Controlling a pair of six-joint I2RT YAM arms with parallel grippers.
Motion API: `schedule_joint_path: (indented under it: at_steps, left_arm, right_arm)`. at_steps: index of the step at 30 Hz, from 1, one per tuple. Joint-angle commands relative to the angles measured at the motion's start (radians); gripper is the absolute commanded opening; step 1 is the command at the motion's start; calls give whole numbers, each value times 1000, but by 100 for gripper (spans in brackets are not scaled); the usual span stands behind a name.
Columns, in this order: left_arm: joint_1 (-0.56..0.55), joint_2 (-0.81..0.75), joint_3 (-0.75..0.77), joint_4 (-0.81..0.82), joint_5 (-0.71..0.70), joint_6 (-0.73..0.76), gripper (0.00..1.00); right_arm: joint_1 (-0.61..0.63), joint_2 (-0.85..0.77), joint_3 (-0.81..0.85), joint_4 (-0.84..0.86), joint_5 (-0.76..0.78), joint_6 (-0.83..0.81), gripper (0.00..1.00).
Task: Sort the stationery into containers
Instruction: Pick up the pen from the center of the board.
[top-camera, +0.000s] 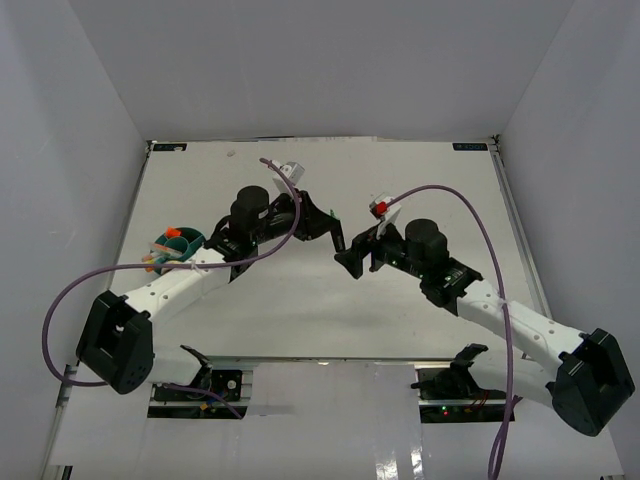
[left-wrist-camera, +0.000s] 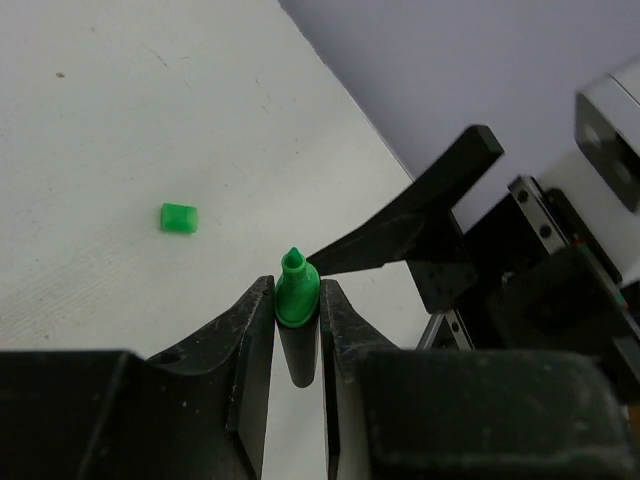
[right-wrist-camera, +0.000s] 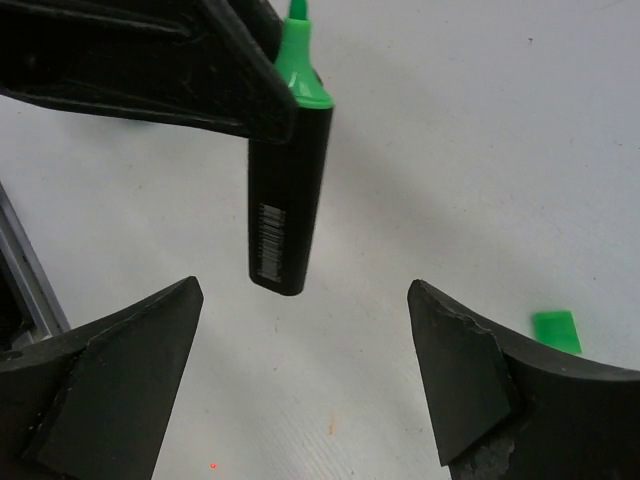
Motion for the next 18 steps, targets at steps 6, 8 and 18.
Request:
schedule_joint_path:
  at_steps: [6, 8, 18]
  left_arm:
    - [-3, -83, -51, 191, 247, 121, 4]
    - [-3, -77, -51, 223, 280, 124, 4]
    - [-5, -58, -69, 351, 367, 109, 4]
  right_arm:
    - [-155, 32, 27, 14, -515, -15, 89]
    - [-155, 40, 34, 42, -571, -10, 87]
    - [-155, 83, 99, 76, -656, -7, 78]
